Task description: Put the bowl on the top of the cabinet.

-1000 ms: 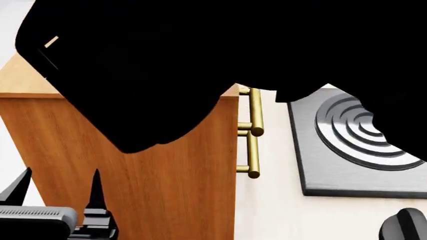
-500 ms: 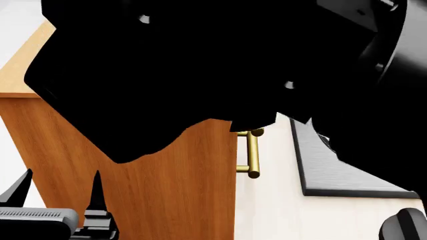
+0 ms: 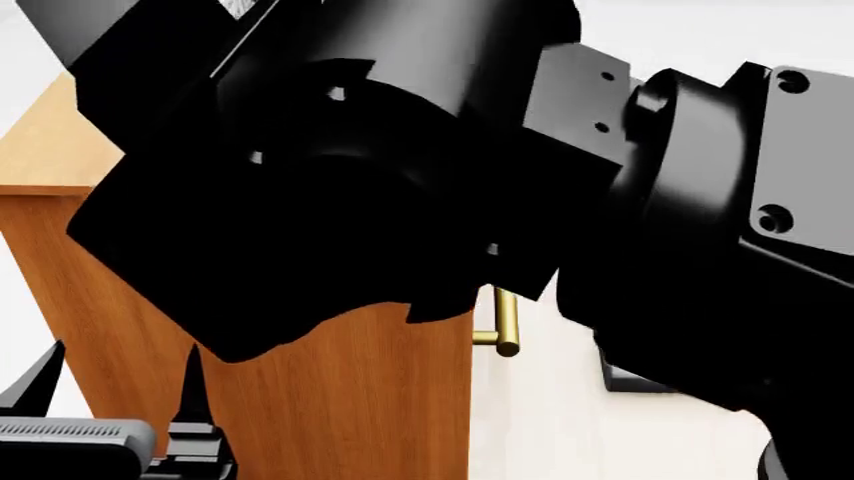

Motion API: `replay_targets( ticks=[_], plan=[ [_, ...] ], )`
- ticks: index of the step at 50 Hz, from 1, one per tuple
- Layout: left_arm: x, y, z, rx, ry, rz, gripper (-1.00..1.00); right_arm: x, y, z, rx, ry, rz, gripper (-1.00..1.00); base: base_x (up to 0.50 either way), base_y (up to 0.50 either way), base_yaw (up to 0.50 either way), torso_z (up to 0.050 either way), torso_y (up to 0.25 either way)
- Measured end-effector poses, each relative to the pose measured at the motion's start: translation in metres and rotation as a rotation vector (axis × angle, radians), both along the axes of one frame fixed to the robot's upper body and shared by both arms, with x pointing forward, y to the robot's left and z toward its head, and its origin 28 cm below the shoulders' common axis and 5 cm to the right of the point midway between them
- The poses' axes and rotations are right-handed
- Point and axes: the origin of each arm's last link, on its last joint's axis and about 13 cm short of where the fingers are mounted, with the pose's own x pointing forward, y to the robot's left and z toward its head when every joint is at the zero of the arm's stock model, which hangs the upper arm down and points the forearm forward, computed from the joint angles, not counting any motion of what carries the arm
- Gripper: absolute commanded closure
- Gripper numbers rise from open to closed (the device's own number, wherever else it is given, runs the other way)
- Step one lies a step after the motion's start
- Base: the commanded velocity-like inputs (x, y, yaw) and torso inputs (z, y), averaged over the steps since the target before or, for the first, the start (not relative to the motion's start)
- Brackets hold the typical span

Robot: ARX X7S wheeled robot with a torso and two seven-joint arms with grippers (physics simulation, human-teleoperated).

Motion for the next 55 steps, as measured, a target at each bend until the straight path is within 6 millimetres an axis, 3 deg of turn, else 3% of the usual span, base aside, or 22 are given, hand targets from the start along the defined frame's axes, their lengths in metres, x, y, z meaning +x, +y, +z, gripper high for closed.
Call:
replay_targets(
  ticks=[27, 55],
  plan=[
    [0.0, 0.001, -0.002, 0.0, 0.006, 0.0, -1.0, 0.004, 0.015, -0.023, -0.114, -0.057, 0.024, 1.0, 0.0, 0.0, 0.0, 0.0, 0.0],
    [0.001, 0.001, -0.004, 0.003, 0.013, -0.001, -1.0, 0.015, 0.024, -0.028, -0.179, -0.066, 0.047, 1.0, 0.0, 0.0, 0.0, 0.0, 0.0]
  ],
)
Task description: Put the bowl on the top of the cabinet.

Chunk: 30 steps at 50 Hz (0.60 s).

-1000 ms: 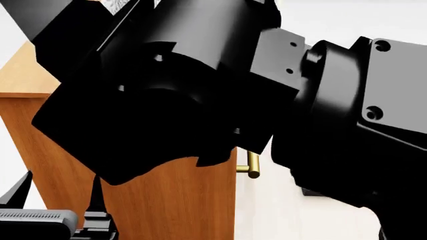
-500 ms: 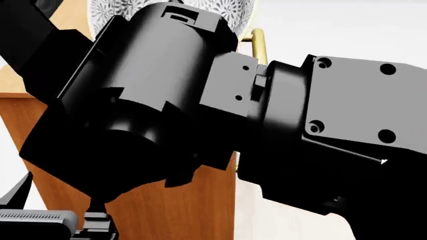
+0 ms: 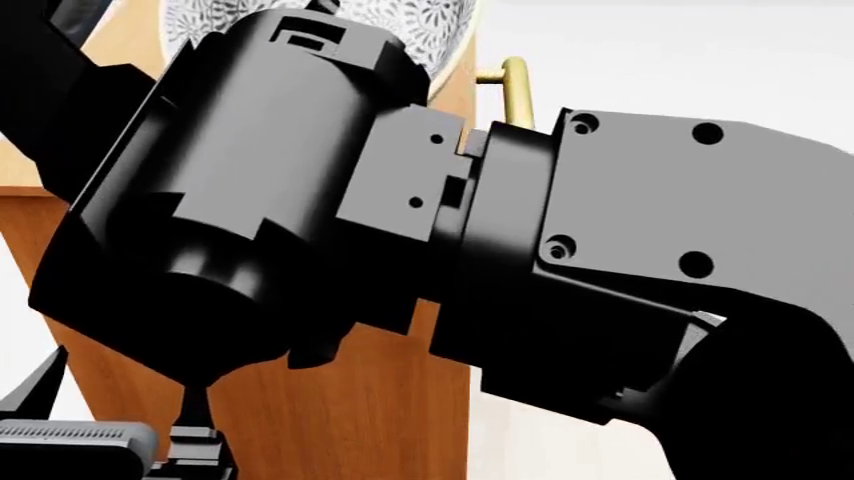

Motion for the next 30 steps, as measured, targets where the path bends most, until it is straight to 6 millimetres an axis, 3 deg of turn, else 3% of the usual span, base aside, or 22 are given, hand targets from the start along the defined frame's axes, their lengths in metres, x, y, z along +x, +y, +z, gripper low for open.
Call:
replay_targets(
  ticks=[9, 10, 30],
  plan=[
    [0.0, 0.0004, -0.0004, 0.0, 0.002, 0.001, -1.0, 0.0016, 0.0004, -0.0009, -0.003, -0.004, 0.011, 1.0, 0.0, 0.0, 0.0, 0.0, 0.0],
    [-0.0001, 0.0006, -0.0004, 0.0, 0.002, 0.001, -1.0, 0.0018, 0.0004, -0.0011, -0.001, -0.005, 0.013, -1.0, 0.0, 0.0, 0.0, 0.0, 0.0],
    [0.0002, 0.0013, -0.0031, -0.002, 0.006, 0.004, -1.0, -0.005, -0.0037, 0.0076, 0.098, -0.012, 0.062, -1.0, 0.0, 0.0, 0.0, 0.0, 0.0]
  ],
)
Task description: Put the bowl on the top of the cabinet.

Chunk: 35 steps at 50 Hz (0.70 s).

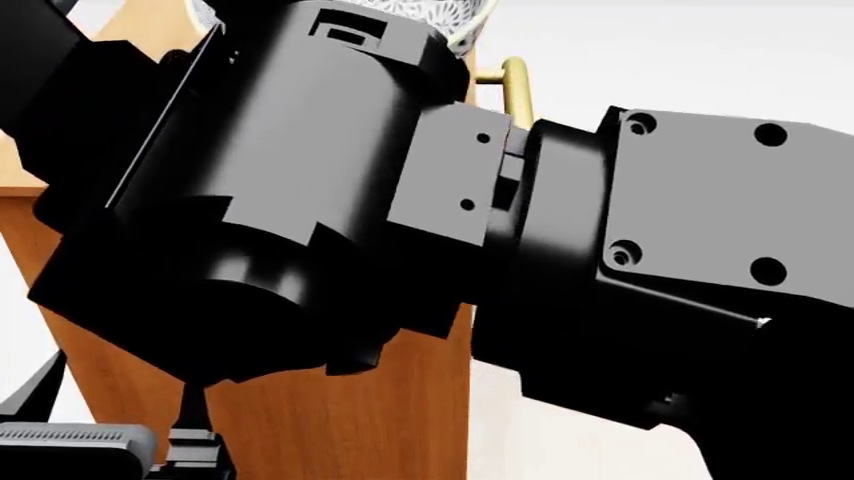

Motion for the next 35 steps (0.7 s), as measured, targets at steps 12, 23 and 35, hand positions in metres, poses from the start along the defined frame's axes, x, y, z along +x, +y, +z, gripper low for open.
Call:
replay_targets(
  ticks=[12, 23, 35],
  plan=[
    [0.0, 0.0, 0.0, -0.001, 0.001, 0.0, -1.0, -0.016, -0.01, 0.014, 0.037, -0.029, 0.021, -1.0, 0.0, 0.0, 0.0, 0.0, 0.0],
    [0.0, -0.001, 0.0, 0.001, 0.0, -0.002, -1.0, -0.049, -0.026, 0.048, 0.109, -0.149, -0.006, -1.0, 0.0, 0.0, 0.0, 0.0, 0.0],
    [0.0, -0.003, 0.002, 0.005, -0.002, -0.006, -1.0, -0.082, -0.05, 0.077, 0.168, -0.262, -0.049, -1.0, 0.0, 0.0, 0.0, 0.0, 0.0]
  ],
)
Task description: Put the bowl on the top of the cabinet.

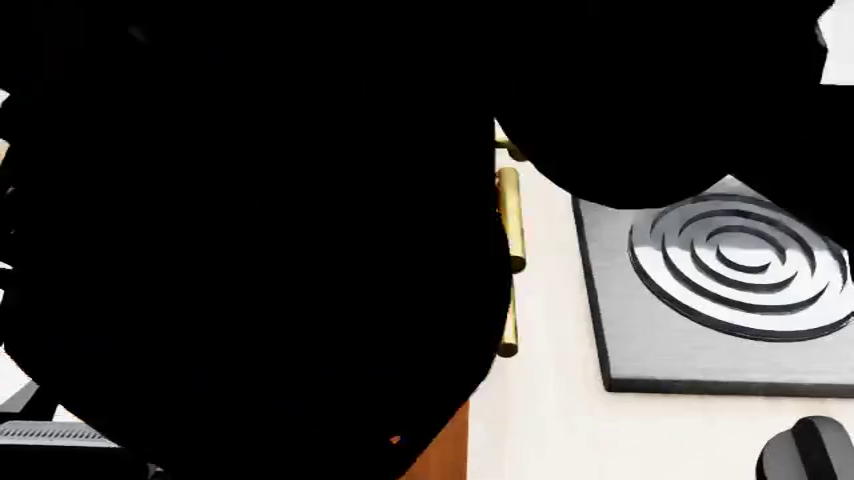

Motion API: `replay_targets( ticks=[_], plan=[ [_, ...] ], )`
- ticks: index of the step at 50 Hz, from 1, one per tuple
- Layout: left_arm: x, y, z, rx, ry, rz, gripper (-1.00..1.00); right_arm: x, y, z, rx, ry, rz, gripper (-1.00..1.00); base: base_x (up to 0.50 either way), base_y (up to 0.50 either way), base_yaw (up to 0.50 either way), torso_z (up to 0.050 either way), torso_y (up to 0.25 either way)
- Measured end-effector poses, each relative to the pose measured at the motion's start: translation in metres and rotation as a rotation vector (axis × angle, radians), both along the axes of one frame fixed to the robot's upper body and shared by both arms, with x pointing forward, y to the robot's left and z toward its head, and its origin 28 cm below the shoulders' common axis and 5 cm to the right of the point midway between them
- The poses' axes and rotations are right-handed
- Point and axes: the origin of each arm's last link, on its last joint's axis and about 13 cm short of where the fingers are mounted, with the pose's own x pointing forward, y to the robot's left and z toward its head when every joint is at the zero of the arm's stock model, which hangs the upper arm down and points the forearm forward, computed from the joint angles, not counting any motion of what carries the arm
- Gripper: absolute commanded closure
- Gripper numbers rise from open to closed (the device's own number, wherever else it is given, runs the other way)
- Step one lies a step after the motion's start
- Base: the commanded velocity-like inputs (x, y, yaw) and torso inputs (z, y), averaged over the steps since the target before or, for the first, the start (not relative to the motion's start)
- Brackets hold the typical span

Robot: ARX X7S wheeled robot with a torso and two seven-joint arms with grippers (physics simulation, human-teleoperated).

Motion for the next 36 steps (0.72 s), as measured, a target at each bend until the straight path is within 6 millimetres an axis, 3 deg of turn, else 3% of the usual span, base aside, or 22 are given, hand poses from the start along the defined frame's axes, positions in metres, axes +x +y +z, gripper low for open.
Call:
replay_targets(
  ticks=[7, 17, 25, 36],
  plan=[
    [0.0, 0.0, 0.001, 0.0, -0.002, 0.0, -1.0, -0.015, -0.016, 0.004, 0.031, -0.056, -0.052, -1.0, 0.0, 0.0, 0.0, 0.0, 0.0],
    [0.0, 0.0, 0.001, 0.002, -0.003, 0.0, -1.0, -0.033, -0.043, -0.011, 0.067, -0.131, -0.121, -1.0, 0.0, 0.0, 0.0, 0.0, 0.0],
    [0.0, -0.001, 0.001, 0.002, -0.004, -0.001, -1.0, -0.04, -0.062, -0.036, 0.098, -0.16, -0.165, -1.0, 0.0, 0.0, 0.0, 0.0, 0.0],
    [0.0, -0.001, 0.002, 0.003, -0.007, 0.002, -1.0, -0.025, -0.082, -0.086, 0.144, -0.121, -0.216, -1.0, 0.0, 0.0, 0.0, 0.0, 0.0]
  ],
)
